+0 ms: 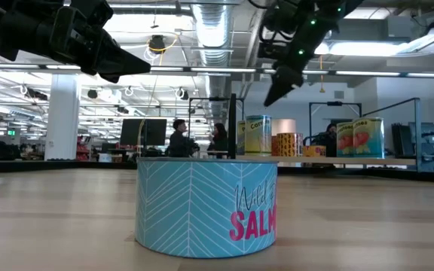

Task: Pick and place cans onto a shelf
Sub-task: Put the canned carrots on the shelf

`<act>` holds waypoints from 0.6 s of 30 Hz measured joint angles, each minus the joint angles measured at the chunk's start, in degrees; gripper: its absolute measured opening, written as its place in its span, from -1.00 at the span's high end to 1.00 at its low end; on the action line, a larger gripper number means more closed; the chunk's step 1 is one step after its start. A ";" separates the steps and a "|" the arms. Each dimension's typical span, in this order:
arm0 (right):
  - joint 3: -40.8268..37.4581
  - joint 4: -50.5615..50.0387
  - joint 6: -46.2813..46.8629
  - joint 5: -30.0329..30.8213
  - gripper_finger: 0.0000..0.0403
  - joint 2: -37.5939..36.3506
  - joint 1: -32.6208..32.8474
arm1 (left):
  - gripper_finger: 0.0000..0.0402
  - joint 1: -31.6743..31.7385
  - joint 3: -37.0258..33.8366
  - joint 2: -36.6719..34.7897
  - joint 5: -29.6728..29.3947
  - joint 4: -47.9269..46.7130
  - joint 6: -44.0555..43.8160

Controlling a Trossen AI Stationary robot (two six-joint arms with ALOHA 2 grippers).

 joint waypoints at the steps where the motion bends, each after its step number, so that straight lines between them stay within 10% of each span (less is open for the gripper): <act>1: -0.02 -1.49 0.58 0.03 0.90 -0.44 -0.36 | 1.00 0.00 0.00 0.00 0.00 0.01 0.00; 18: -0.02 -0.31 3.87 0.12 0.93 5.82 -5.22 | 1.00 0.01 0.00 0.01 -0.02 0.00 0.00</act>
